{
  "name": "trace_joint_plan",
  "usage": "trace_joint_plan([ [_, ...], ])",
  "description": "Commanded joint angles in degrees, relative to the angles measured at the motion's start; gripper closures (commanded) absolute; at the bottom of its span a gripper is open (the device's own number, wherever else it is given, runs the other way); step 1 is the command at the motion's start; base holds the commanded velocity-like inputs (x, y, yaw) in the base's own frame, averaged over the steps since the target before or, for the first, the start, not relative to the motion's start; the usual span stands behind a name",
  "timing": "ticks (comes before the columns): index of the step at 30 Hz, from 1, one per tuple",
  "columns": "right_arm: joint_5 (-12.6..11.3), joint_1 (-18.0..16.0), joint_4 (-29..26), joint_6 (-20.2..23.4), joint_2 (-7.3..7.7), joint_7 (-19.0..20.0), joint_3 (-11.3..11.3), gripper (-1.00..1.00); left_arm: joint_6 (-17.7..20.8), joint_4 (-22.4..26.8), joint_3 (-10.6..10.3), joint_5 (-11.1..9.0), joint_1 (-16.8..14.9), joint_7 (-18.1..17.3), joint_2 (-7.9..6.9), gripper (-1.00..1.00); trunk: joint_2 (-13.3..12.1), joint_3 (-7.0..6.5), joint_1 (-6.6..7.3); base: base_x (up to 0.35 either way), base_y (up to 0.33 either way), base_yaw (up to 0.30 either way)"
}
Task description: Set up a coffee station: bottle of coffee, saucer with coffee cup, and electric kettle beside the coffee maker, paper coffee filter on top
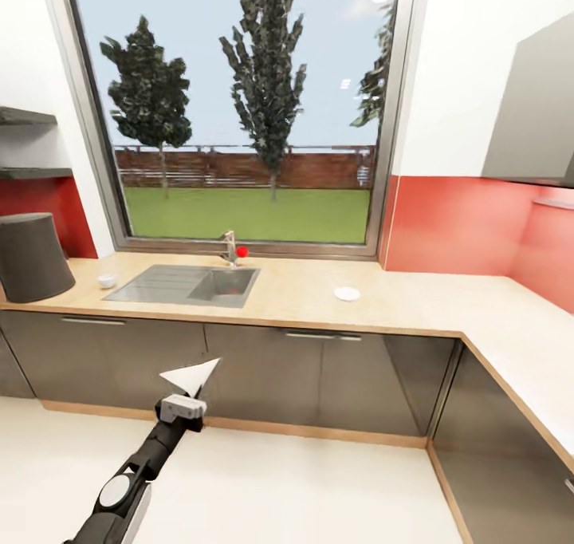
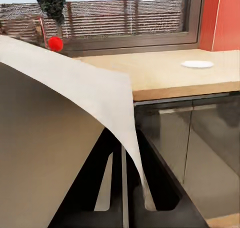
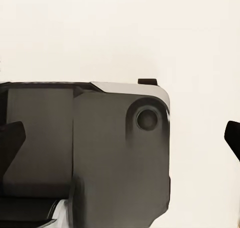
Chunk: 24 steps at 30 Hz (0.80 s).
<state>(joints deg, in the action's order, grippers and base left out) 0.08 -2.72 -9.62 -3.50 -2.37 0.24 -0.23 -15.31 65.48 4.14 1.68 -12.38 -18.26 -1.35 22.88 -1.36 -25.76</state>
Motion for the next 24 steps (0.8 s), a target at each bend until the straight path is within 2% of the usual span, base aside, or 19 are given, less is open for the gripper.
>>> trace_joint_plan([
  [1,0.0,0.0,0.0,-0.2,0.00,0.0,0.0,-1.00,-0.3,-0.2,1.1,0.4,0.3,-0.3,0.03,1.00,0.0,0.02,-0.02,0.000,0.000,0.278],
  [4,0.0,0.0,0.0,-0.2,0.00,0.0,0.0,-1.00,-0.7,-0.7,4.5,0.4,1.1,-0.4,0.03,1.00,0.0,0.02,-0.02,0.000,0.000,0.278],
  [7,0.0,0.0,0.0,-0.2,0.00,0.0,0.0,-1.00,-0.8,-0.9,6.6,0.4,2.2,-0.5,0.03,1.00,0.0,0.02,-0.02,0.000,0.000,0.278],
  [13,0.0,0.0,0.0,-0.2,-0.08,0.0,0.0,-1.00,-0.8,-1.6,8.2,0.6,3.4,-0.3,0.02,1.00,0.0,0.02,-0.02,0.000,0.000,0.278],
  [19,0.0,0.0,0.1,-0.2,-0.34,-0.1,0.1,-1.00,-0.8,-2.0,8.7,0.8,3.6,-0.3,0.03,1.00,0.0,0.02,-0.02,0.000,0.000,0.275],
  [24,0.2,0.0,0.1,-0.1,-0.33,0.1,0.3,-1.00,-0.7,-2.0,9.0,0.7,3.8,0.0,-0.04,1.00,0.0,0.04,-0.02,0.000,0.000,0.099],
])
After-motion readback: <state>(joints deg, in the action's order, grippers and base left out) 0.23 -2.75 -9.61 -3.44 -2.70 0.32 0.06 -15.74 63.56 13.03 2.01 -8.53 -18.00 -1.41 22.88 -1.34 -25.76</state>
